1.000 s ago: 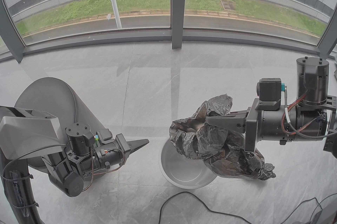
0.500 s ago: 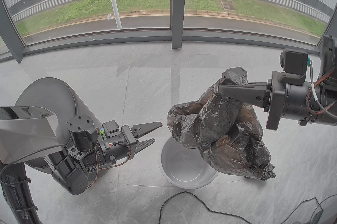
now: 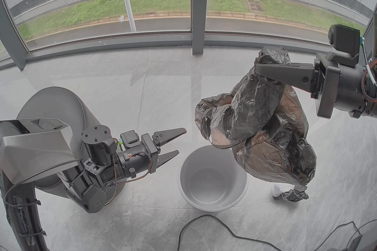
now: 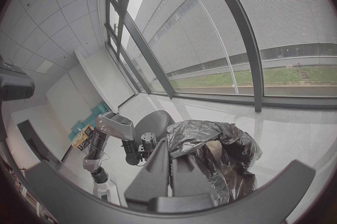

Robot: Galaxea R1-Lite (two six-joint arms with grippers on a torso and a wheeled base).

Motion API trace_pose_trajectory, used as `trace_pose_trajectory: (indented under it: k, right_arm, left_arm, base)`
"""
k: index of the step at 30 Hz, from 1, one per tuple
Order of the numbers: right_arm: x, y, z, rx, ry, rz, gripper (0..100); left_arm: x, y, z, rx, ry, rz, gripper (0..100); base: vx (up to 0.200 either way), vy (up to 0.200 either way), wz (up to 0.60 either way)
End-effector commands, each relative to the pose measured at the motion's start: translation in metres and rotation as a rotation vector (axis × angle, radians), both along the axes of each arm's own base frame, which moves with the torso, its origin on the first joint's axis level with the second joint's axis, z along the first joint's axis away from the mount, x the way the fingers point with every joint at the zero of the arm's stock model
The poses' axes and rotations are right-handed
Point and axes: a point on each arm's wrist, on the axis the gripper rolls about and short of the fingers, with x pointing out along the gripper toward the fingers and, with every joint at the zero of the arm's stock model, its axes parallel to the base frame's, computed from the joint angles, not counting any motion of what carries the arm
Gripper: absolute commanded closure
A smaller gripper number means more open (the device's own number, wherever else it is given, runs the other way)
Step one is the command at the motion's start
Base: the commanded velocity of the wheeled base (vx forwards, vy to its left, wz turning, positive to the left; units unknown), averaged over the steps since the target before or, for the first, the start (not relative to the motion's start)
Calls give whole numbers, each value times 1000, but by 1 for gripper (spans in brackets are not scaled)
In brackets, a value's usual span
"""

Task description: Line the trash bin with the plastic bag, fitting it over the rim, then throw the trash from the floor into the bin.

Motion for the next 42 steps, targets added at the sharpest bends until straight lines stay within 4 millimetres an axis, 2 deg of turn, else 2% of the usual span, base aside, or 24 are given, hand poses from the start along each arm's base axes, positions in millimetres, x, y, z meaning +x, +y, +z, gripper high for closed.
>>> trace_pose_trajectory:
  k: [1, 11, 24, 31, 35, 42]
  right_arm:
    - [-5, -4, 8, 23, -30, -1, 100]
    - [-11, -8, 16, 42, -54, -2, 100]
    - [-13, -10, 35, 82, -105, 1, 100]
    - [-17, -10, 38, 91, -113, 12, 100]
    - [-19, -12, 39, 96, -119, 10, 100]
    - [-19, -11, 47, 112, -140, 12, 100]
  left_arm:
    - [3, -6, 0, -27, 22, -12, 0]
    - [24, -22, 25, -155, 5, -34, 0]
    - [31, -46, 20, -174, -4, -85, 0]
    - [50, -59, 38, -254, -65, -80, 0]
    - [50, -68, 48, -324, -34, -74, 0]
    - [41, -85, 48, -339, -7, -110, 0]
  base:
    - [0, 0, 0]
    - [0, 0, 0]
    - [0, 0, 0]
    - [0, 0, 0]
    - [0, 0, 0]
    - [0, 0, 0]
